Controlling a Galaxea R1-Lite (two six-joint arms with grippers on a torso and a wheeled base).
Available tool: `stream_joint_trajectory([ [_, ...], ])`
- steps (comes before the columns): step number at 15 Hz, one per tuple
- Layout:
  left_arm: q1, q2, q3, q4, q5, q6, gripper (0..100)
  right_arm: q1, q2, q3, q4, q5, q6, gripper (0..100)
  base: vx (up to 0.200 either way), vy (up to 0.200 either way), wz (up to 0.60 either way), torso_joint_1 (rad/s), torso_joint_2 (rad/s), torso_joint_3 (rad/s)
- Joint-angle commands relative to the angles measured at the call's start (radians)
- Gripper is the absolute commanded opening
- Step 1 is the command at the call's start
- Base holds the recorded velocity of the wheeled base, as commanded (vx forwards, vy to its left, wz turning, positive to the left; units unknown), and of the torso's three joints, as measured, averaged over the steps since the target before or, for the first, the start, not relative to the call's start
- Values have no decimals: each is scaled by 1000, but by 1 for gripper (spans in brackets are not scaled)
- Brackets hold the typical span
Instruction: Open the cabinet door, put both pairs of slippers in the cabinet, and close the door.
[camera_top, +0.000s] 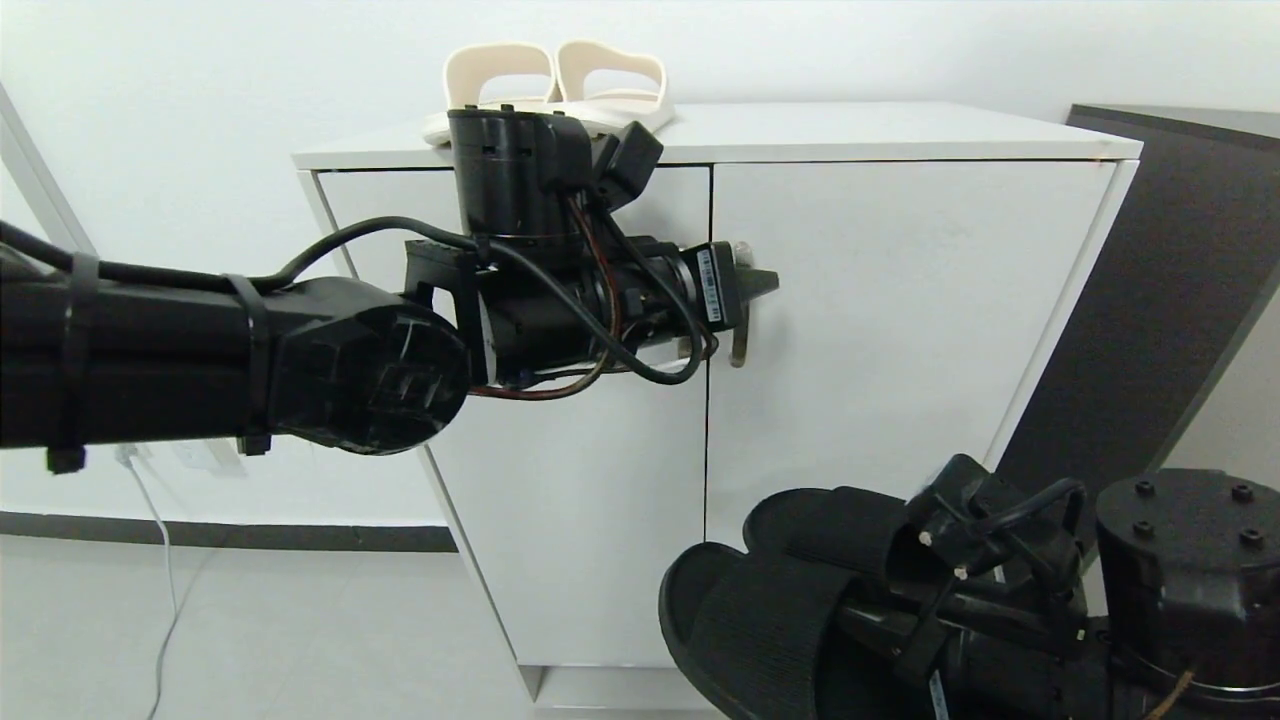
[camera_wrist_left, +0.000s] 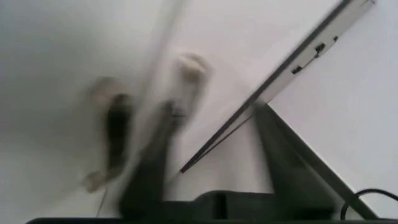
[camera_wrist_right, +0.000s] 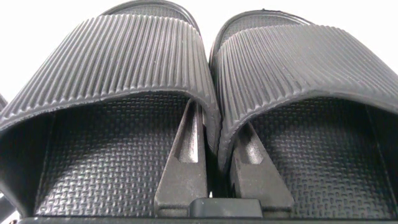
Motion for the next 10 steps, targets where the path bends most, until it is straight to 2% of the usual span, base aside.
stream_joint_trajectory([
  [1, -2, -23, 19, 0, -3, -2, 0, 5, -8, 10, 0, 2, -1, 0, 0, 0, 0, 0, 0, 0],
  [10, -23, -170, 178, -3, -3, -2, 0, 18, -22, 30, -1, 3, -34, 0, 0, 0, 0, 0, 0, 0],
])
